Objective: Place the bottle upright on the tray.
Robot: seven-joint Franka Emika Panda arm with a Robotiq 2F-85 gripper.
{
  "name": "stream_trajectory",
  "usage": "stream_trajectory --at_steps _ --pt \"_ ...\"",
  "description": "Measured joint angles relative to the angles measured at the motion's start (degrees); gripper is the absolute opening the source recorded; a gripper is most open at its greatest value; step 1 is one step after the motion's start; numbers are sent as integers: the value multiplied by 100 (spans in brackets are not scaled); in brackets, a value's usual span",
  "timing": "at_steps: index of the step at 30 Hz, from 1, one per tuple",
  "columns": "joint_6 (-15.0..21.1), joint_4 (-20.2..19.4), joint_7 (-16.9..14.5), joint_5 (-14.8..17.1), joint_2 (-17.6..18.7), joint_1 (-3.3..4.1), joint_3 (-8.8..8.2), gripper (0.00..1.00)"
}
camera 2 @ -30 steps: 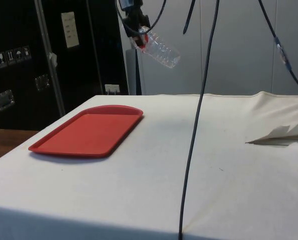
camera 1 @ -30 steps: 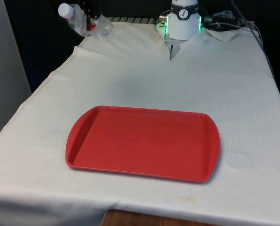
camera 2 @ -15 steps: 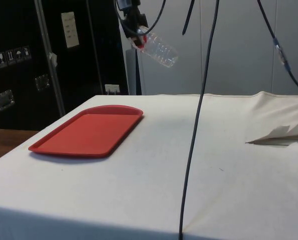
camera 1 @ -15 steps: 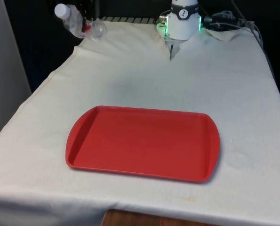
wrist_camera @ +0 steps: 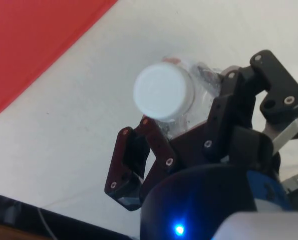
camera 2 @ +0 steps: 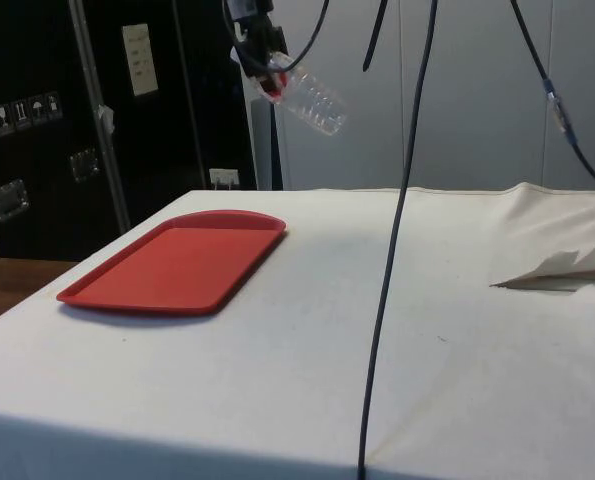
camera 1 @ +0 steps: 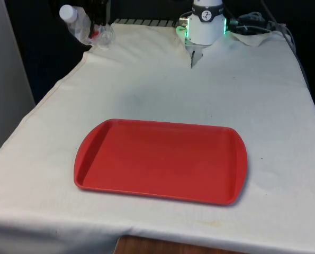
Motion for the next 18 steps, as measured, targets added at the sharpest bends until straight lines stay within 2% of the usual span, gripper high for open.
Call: stream_trajectory --at_steps 18 --pt "544 0 63 17 -160 6 407 32"
